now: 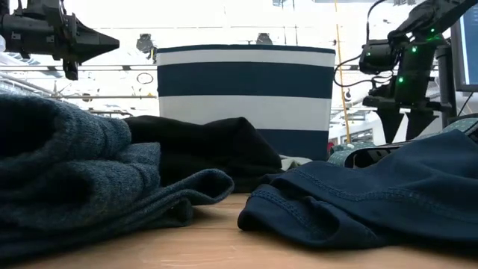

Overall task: Pick & Place Cloths
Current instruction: Put the black sock into the transparent container

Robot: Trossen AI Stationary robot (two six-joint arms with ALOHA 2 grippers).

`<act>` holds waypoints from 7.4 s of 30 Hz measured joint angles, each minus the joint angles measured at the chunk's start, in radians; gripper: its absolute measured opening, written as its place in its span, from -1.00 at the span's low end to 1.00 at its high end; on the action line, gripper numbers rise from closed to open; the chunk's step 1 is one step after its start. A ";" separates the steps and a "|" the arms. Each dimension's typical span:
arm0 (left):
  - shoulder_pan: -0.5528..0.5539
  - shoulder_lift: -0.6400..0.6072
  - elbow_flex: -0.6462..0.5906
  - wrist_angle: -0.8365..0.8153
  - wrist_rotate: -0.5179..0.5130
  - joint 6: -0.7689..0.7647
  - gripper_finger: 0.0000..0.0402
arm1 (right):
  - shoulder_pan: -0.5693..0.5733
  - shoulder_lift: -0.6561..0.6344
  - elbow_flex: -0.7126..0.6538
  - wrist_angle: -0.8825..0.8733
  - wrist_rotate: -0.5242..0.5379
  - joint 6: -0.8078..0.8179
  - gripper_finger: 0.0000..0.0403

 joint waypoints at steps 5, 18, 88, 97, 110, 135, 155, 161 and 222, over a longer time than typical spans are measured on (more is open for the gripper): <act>0.000 0.000 0.000 0.000 0.000 0.000 -0.89 | 0.000 0.000 -0.048 0.075 0.001 0.046 0.24; 0.000 0.000 0.000 0.000 0.000 -0.007 -0.89 | 0.000 0.000 -0.161 0.300 0.003 0.126 0.24; 0.000 0.000 -0.001 0.322 0.007 -0.256 -0.89 | 0.012 -0.494 -0.011 1.419 -0.565 0.310 -0.99; 0.000 0.000 -0.001 0.347 0.127 -0.456 -0.89 | 0.086 -0.474 -0.011 1.461 -0.858 0.456 -0.99; 0.000 0.000 -0.001 0.353 0.131 -0.500 -0.89 | 0.456 -0.250 0.187 1.255 -0.912 0.383 -0.99; 0.000 0.000 -0.001 0.426 0.129 -0.365 -0.89 | 0.788 0.377 0.957 0.351 -0.757 -0.267 -0.99; 0.000 0.141 0.019 0.489 0.130 -0.347 -0.89 | 1.053 0.652 1.282 -0.234 -0.292 -0.364 -0.99; 0.000 0.270 0.104 0.494 0.196 -0.304 -0.89 | 1.143 0.693 1.282 -0.322 -0.111 -0.427 -0.99; -0.082 1.067 0.781 0.305 0.434 0.045 0.33 | 1.246 0.798 1.281 0.399 0.918 -2.208 -0.98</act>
